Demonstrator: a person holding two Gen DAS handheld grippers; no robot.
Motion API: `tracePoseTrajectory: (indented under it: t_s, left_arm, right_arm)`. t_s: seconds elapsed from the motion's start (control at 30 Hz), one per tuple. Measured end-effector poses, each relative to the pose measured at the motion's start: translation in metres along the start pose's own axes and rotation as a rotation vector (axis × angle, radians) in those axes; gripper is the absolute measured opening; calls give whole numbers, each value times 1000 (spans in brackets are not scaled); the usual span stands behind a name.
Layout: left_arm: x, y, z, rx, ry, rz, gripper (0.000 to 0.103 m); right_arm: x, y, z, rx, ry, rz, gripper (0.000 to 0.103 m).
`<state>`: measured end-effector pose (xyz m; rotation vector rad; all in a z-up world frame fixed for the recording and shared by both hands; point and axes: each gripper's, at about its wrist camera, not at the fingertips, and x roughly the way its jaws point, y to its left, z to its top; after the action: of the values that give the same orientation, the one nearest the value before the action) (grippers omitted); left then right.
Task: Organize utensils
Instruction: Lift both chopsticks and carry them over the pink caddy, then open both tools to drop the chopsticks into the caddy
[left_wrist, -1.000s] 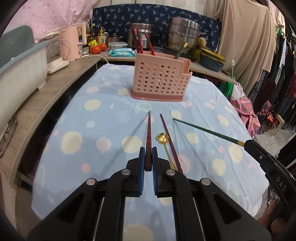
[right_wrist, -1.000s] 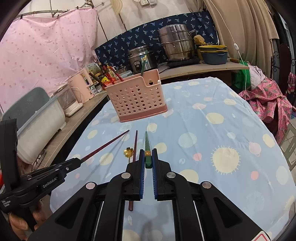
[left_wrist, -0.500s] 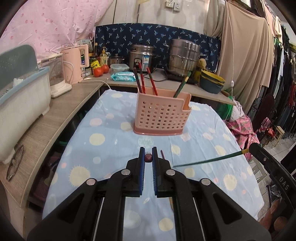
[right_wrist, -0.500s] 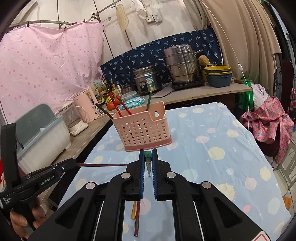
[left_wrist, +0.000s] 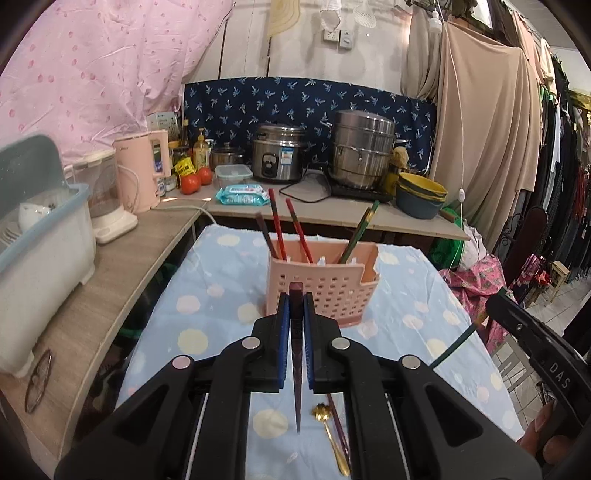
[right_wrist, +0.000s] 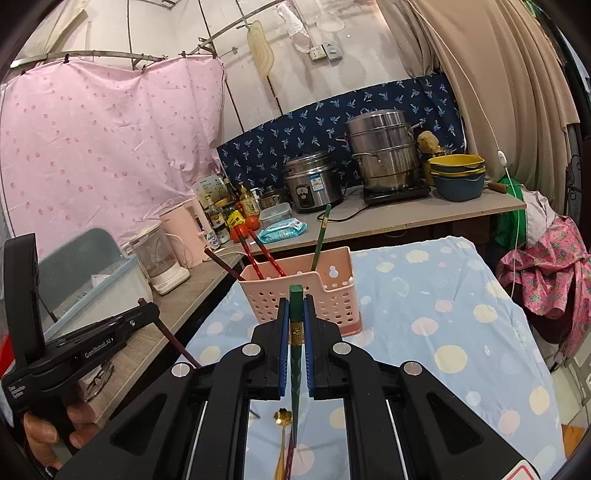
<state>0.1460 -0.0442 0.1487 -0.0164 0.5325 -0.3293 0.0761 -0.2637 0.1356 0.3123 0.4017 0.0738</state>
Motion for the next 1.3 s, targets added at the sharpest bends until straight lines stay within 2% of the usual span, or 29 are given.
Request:
tracePoseTrajectory:
  t_s: [0.27, 0.5, 0.77, 0.97, 1.17, 1.3]
  left_arm:
    - [1, -3, 59, 20, -108, 6, 7]
    - [5, -2, 120, 10, -225, 13, 7]
    - [25, -4, 160, -6, -342, 9, 7]
    - [68, -6, 158, 4, -291, 28, 7]
    - [109, -2, 132, 5, -187, 32, 7]
    - [122, 0, 121, 9, -149, 40, 7]
  right_arm:
    - [17, 5, 45, -37, -73, -6, 7]
    - [40, 5, 104, -20, -164, 7, 7]
    - [76, 5, 151, 26, -245, 24, 7]
    - [118, -4, 152, 49, -219, 8, 7]
    - [154, -13, 125, 43, -127, -12, 7]
    - [167, -17, 108, 40, -78, -19, 7]
